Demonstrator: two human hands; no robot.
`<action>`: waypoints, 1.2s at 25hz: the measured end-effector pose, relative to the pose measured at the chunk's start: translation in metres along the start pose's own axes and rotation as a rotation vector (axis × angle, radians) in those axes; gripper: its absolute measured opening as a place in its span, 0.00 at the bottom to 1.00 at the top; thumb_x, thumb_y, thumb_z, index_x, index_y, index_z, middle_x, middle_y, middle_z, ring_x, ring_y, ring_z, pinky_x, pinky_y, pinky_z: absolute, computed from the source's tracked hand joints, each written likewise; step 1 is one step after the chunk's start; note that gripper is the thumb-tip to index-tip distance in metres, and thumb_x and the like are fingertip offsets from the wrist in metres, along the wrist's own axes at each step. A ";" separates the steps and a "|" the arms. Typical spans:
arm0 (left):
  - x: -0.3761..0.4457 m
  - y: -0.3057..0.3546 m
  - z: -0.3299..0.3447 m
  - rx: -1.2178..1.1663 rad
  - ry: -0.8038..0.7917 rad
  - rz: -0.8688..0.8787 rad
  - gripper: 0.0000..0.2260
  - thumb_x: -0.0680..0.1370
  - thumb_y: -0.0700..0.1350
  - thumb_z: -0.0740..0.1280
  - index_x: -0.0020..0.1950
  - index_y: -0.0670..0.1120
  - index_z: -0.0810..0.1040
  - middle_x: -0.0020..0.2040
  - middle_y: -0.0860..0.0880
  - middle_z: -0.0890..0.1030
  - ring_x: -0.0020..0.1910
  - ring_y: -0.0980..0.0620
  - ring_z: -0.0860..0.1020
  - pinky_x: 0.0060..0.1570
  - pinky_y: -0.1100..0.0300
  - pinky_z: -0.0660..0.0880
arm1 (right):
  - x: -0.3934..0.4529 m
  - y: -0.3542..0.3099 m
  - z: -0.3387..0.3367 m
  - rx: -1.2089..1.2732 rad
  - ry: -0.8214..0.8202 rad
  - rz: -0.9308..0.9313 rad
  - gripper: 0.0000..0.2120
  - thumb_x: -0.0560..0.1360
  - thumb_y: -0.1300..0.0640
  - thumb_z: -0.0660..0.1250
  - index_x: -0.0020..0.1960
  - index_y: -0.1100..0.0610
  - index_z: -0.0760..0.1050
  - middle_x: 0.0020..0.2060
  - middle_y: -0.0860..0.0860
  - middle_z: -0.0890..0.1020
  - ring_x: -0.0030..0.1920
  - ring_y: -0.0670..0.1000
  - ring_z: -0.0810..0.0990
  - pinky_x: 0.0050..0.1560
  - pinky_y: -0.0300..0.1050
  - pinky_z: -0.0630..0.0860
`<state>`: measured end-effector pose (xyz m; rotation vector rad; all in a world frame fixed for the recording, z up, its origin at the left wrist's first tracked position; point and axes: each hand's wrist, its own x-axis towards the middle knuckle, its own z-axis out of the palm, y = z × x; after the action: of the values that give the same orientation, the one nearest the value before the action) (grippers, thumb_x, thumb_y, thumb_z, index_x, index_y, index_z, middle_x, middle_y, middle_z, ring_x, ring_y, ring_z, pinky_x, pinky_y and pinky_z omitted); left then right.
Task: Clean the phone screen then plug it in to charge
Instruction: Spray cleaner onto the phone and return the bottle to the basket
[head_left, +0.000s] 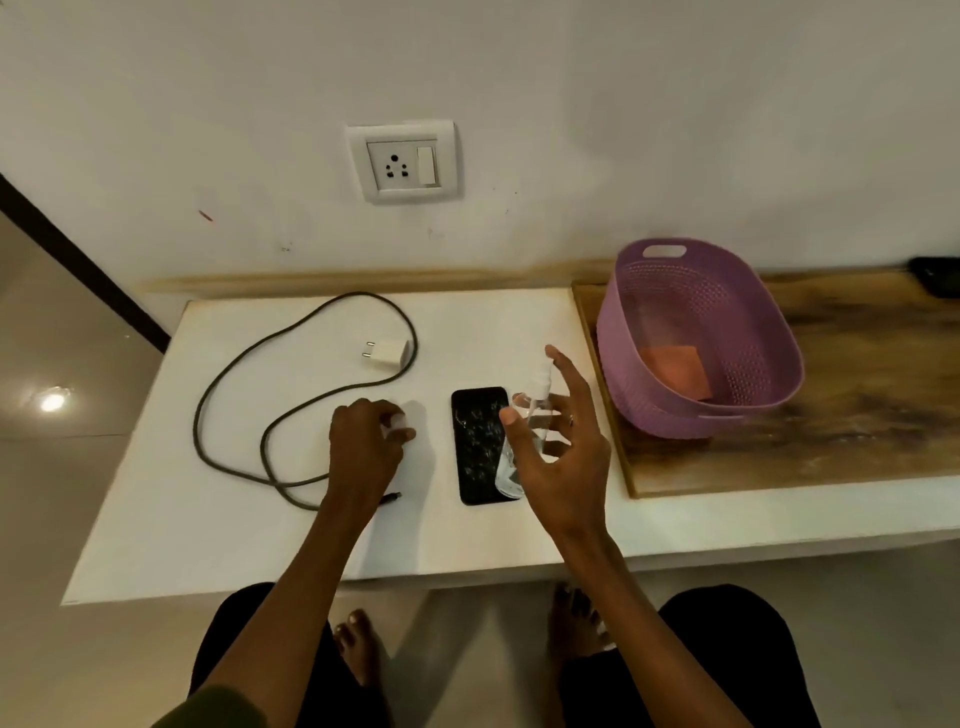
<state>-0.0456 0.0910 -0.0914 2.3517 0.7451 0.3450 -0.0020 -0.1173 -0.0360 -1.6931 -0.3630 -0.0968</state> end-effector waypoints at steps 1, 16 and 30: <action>0.001 -0.001 0.000 0.017 -0.015 0.000 0.11 0.69 0.41 0.78 0.50 0.41 0.84 0.44 0.44 0.85 0.45 0.44 0.81 0.54 0.48 0.76 | 0.001 0.000 0.000 0.002 -0.004 -0.008 0.31 0.72 0.44 0.71 0.72 0.40 0.64 0.48 0.42 0.82 0.47 0.48 0.83 0.37 0.39 0.82; -0.019 0.042 0.014 0.192 -0.564 0.296 0.63 0.55 0.69 0.78 0.79 0.54 0.44 0.79 0.49 0.51 0.76 0.43 0.53 0.73 0.43 0.57 | 0.011 0.022 -0.023 -0.374 -0.073 -0.048 0.31 0.74 0.45 0.70 0.73 0.39 0.60 0.62 0.43 0.76 0.48 0.35 0.77 0.39 0.38 0.83; 0.001 0.026 0.023 0.234 -0.688 0.239 0.71 0.54 0.58 0.84 0.78 0.48 0.34 0.79 0.48 0.51 0.74 0.42 0.55 0.73 0.44 0.58 | 0.016 0.032 -0.039 -0.586 -0.030 0.024 0.25 0.75 0.51 0.70 0.69 0.45 0.65 0.53 0.54 0.81 0.45 0.53 0.81 0.49 0.54 0.83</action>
<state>-0.0243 0.0631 -0.0920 2.5372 0.1784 -0.4673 0.0286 -0.1559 -0.0561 -2.2790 -0.3564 -0.1721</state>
